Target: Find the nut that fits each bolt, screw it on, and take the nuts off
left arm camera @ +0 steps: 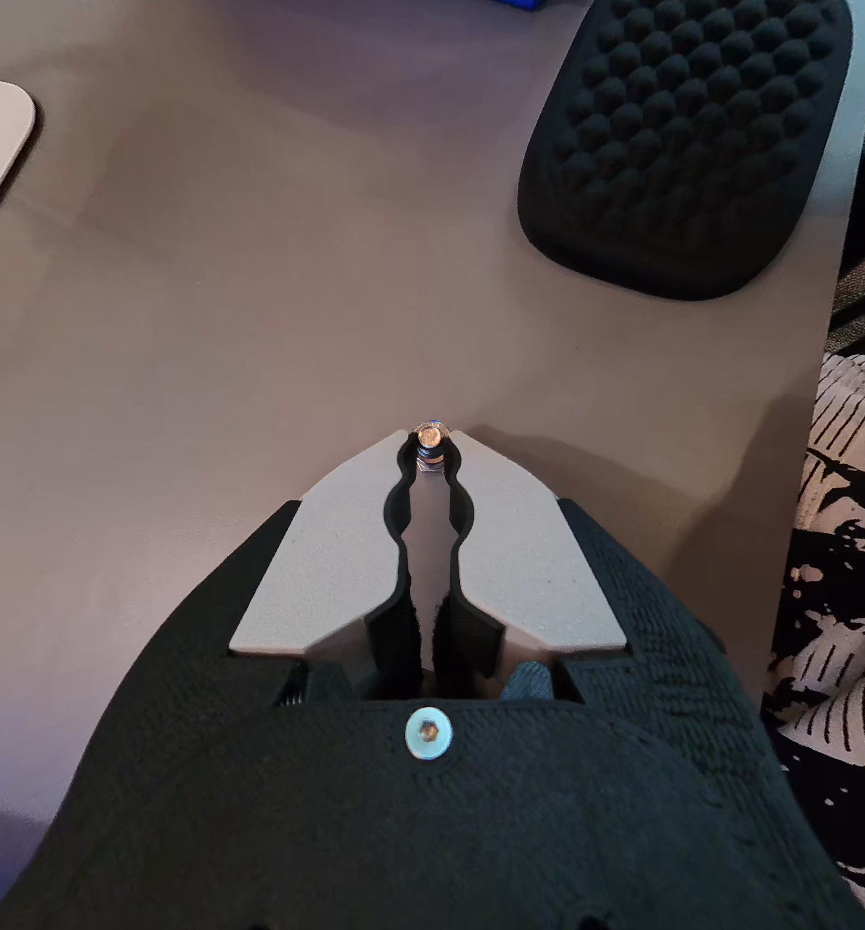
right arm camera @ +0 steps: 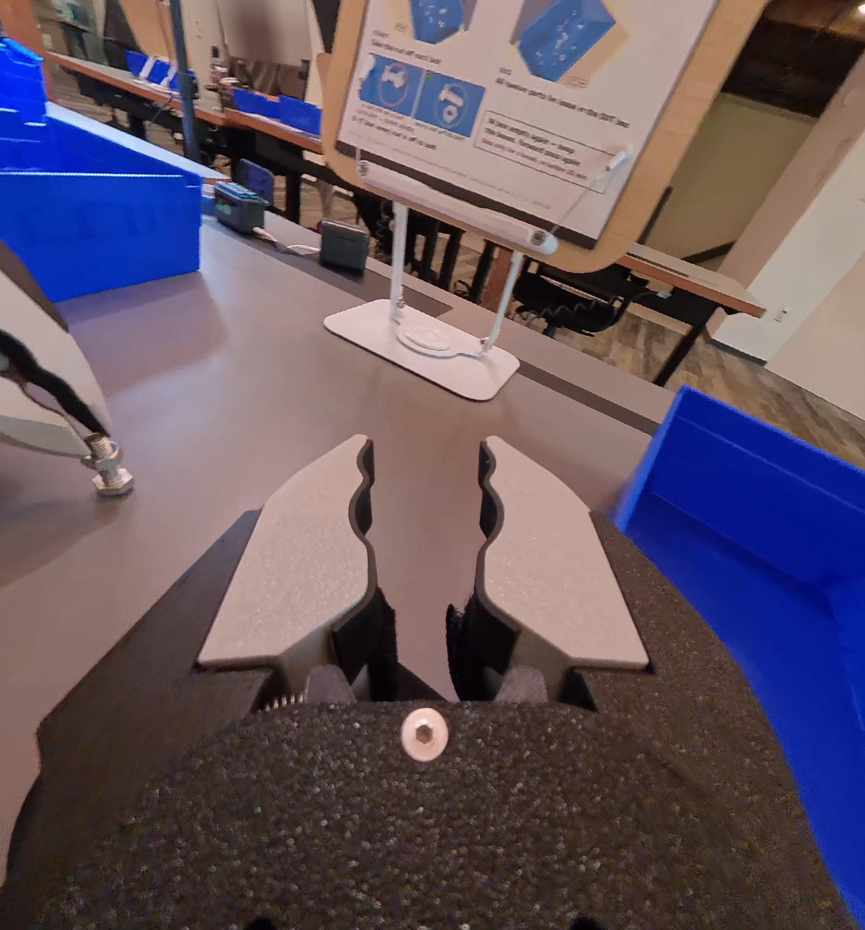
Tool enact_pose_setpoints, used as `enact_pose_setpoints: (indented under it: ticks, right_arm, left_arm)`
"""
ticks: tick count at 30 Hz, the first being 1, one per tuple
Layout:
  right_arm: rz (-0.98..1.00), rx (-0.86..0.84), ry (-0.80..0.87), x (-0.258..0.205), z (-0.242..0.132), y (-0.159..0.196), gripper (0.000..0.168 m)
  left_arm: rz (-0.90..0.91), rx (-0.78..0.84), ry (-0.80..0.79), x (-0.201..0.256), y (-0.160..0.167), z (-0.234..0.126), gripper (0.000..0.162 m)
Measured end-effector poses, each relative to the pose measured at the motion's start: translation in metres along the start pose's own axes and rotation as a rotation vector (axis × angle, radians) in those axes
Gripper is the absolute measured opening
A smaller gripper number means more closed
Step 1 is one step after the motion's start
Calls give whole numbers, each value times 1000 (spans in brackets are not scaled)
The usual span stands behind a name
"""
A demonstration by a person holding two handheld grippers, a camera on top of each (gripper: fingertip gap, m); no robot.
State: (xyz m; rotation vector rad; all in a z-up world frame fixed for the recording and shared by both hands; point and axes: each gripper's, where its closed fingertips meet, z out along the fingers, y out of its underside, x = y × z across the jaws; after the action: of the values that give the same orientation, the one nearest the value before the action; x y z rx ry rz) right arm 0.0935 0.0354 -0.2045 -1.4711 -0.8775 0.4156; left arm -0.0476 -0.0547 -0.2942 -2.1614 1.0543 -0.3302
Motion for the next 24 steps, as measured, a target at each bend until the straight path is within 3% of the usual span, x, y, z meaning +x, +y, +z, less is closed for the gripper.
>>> enact_pose_setpoints:
  ticks: [6,11,14,19,24]
  right_arm:
    - [52,-25,-175,-28,7,3,41]
    - [124,-11,-323,-48,8,1,31]
    - [167,-19,-426,-63,8,-3,26]
    - [152,-123,-592,-98,18,1,15]
    - [61,-227,-752,-140,35,8,20]
  left_arm:
    - [-9,14,9,1,1,1,12]
    - [-22,68,1,0,-3,-4,42]
    - [-55,219,-10,0,-15,-16,56]
    - [-83,530,-23,3,-29,-46,58]
    - [-75,643,-12,5,-31,-60,58]
